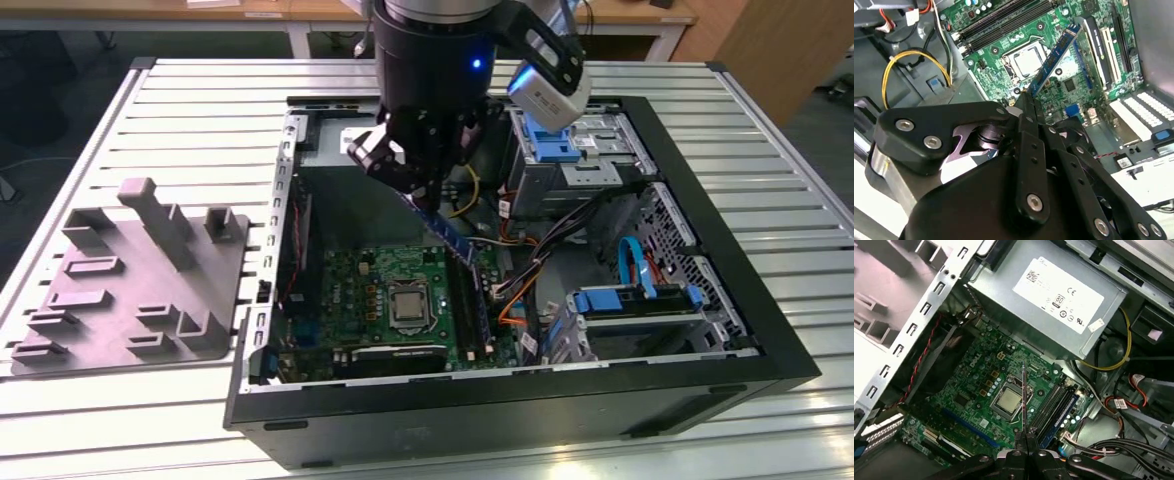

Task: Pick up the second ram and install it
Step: 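Insert the second ram into the second slot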

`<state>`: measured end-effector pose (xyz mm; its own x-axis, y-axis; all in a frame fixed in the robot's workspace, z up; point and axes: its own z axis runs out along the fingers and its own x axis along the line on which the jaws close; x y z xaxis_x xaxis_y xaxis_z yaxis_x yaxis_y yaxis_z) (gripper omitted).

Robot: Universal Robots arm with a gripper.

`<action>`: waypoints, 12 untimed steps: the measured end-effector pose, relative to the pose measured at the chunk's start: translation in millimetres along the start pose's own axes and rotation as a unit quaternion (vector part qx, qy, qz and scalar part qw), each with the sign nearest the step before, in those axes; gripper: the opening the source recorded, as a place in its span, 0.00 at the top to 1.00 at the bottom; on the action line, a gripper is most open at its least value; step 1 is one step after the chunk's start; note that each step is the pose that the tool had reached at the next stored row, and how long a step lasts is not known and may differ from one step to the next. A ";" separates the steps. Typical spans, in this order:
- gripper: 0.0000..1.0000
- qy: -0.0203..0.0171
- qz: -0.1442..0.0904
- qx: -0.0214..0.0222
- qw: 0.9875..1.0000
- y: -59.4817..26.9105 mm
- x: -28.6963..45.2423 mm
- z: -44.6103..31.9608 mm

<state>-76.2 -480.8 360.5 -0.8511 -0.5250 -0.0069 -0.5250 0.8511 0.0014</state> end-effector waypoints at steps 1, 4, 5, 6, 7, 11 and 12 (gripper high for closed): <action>0.89 0.000 0.006 0.000 1.000 0.0 0.0 0.1; 0.89 0.000 0.024 0.000 1.000 0.0 0.0 0.6; 0.89 0.000 0.032 0.000 1.000 0.0 0.0 0.8; 0.89 0.000 0.039 0.000 0.999 0.0 0.0 1.0; 0.89 0.000 0.047 0.000 0.999 0.0 0.0 1.2; 0.89 0.000 0.080 0.001 0.997 0.0 0.0 2.0; 0.89 0.000 0.088 0.001 0.996 0.0 0.0 2.2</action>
<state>-76.2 -480.8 358.2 -0.9297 -0.3683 -0.0068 -0.3683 0.9297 0.0014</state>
